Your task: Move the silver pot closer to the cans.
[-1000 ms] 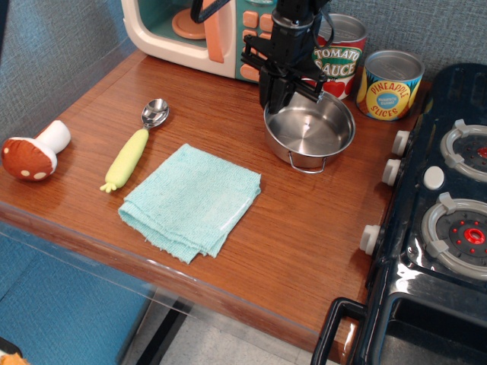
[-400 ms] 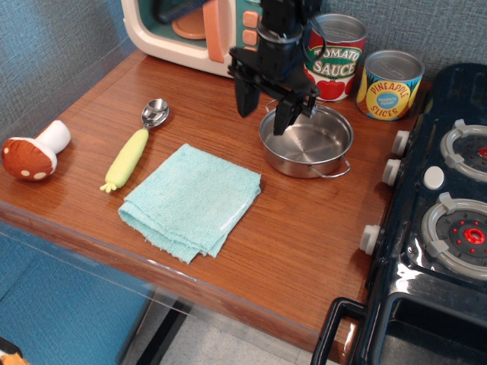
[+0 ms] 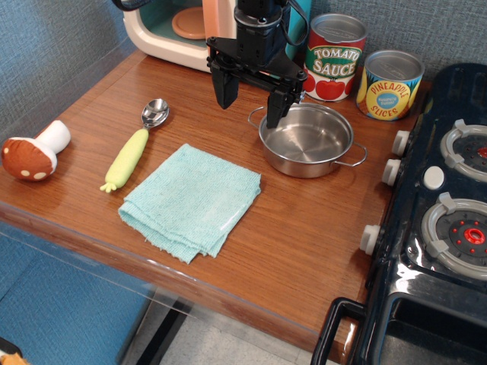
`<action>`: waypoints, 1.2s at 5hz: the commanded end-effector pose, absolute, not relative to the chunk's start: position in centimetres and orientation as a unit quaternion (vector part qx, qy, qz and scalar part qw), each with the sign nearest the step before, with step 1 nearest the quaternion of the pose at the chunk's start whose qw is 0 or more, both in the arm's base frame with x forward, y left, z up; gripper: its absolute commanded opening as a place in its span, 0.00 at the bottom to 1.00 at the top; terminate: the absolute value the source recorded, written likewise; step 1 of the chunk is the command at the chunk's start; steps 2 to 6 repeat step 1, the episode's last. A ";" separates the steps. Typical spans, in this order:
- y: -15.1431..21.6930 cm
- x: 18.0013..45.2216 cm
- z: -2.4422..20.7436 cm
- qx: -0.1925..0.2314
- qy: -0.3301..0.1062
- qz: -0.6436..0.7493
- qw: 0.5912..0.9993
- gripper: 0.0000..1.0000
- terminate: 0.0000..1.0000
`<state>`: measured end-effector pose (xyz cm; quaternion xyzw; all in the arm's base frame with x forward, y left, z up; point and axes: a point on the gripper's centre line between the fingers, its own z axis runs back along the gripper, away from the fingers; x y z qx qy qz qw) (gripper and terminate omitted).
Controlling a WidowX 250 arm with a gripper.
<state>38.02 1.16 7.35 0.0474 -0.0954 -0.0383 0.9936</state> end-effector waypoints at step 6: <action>0.8 37.9 9.7 0.049 -0.125 -0.038 0.990 1.00 1.00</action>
